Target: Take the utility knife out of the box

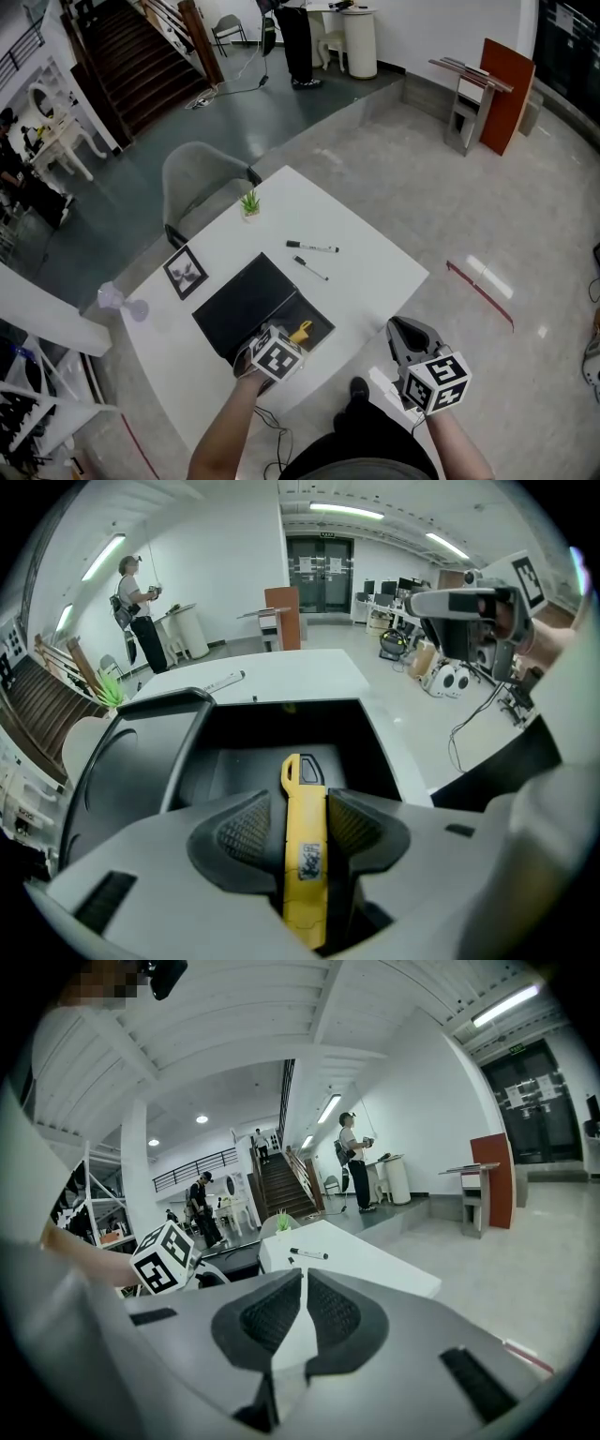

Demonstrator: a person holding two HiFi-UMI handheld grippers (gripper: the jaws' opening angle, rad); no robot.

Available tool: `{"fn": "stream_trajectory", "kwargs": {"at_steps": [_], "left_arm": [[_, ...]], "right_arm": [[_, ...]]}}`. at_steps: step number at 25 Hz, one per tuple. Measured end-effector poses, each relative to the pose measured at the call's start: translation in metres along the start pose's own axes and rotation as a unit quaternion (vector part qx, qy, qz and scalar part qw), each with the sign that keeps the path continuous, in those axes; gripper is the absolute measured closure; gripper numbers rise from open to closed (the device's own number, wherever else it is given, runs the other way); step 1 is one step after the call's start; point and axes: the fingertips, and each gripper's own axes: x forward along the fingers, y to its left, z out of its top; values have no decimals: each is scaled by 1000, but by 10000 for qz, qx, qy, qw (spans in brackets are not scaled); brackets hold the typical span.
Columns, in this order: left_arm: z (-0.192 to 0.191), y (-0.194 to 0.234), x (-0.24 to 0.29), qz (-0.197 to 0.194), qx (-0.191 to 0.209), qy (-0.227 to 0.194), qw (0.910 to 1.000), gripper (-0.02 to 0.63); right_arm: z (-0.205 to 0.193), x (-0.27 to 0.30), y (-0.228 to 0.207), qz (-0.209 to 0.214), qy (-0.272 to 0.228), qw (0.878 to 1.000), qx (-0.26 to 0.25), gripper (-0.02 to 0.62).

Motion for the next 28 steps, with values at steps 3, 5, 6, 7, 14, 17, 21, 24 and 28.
{"fn": "stream_trajectory", "kwargs": {"at_steps": [3, 5, 6, 7, 14, 17, 21, 24, 28], "left_arm": [[0, -2, 2, -116, 41, 45, 9999, 430], [-1, -4, 2, -211, 37, 69, 9997, 457], [0, -4, 3, -242, 25, 73, 9997, 459], [0, -4, 3, -266, 7, 73, 9996, 459], [0, -7, 1, -266, -2, 50, 9996, 479], [-1, -7, 0, -228, -27, 13, 9997, 483], [0, -5, -4, -83, -64, -73, 9999, 483], [2, -4, -11, 44, -151, -233, 9996, 483], [8, 2, -26, 233, -330, -520, 9978, 485]], "right_arm": [[-3, 4, 2, 48, 33, 10000, 32, 592], [-4, 5, 4, 75, 49, 10000, 35, 592], [-4, 6, 4, 83, 58, 9999, 26, 592], [-4, 7, 4, 87, 68, 9999, 15, 592], [-3, 7, 7, 105, 119, 9999, -35, 592], [-2, 9, 10, 156, 134, 9998, -62, 592], [-1, 10, 18, 266, 162, 9995, -108, 592], [2, 12, 24, 340, 160, 9992, -151, 592], [4, 16, 31, 450, 154, 9987, -199, 592]]}}
